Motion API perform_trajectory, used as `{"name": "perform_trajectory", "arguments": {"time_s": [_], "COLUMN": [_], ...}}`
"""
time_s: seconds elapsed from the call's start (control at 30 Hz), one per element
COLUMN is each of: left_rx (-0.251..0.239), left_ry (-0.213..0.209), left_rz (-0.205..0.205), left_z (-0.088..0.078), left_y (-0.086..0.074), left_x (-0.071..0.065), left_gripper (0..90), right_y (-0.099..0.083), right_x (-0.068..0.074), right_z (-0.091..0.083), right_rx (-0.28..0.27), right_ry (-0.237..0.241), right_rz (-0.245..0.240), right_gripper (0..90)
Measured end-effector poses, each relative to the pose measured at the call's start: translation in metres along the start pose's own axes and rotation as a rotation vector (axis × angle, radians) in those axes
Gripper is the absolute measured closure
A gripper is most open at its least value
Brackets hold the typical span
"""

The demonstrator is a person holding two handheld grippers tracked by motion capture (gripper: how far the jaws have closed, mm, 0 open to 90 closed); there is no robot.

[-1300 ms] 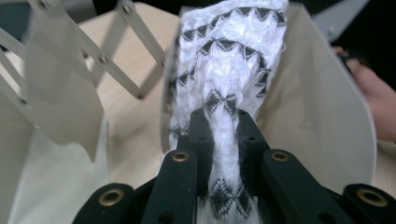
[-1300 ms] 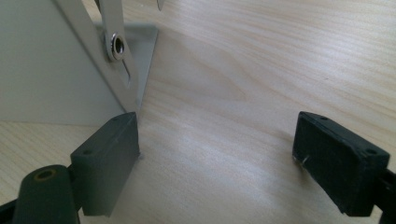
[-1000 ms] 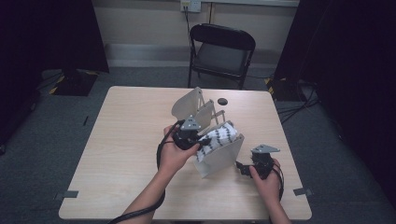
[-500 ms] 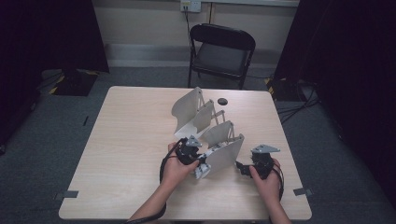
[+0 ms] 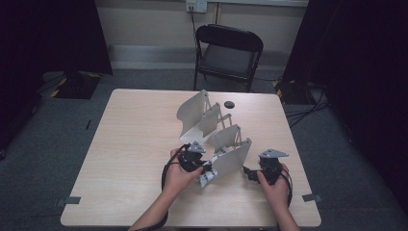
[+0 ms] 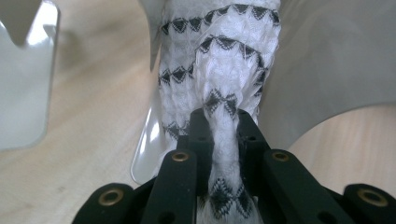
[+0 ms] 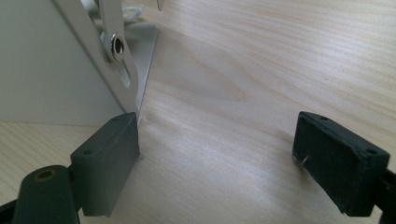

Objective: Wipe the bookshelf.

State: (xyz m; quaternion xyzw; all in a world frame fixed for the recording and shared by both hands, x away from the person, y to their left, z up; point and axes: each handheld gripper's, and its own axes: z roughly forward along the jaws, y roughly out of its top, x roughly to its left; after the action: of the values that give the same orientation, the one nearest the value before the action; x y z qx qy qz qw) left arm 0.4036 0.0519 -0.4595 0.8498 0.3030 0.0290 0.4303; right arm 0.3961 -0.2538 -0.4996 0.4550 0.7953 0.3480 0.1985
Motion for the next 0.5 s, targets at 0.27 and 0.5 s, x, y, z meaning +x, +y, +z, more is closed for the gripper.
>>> {"name": "perform_trajectory", "arguments": {"time_s": [0.27,0.5], "left_rx": [-0.066,-0.115], "left_ry": [-0.014,-0.034], "left_rz": [0.037,0.089], "left_z": [-0.033,-0.051], "left_y": [0.036,0.065], "left_x": [-0.009,-0.019], "left_gripper": [80.7,80.6], "right_y": [0.000,0.000], "right_x": [0.000,0.000], "right_z": [0.000,0.000], "right_rx": [0.000,0.000], "right_ry": [0.000,0.000], "right_rz": [0.000,0.000], "right_gripper": [13.9,13.9]}}
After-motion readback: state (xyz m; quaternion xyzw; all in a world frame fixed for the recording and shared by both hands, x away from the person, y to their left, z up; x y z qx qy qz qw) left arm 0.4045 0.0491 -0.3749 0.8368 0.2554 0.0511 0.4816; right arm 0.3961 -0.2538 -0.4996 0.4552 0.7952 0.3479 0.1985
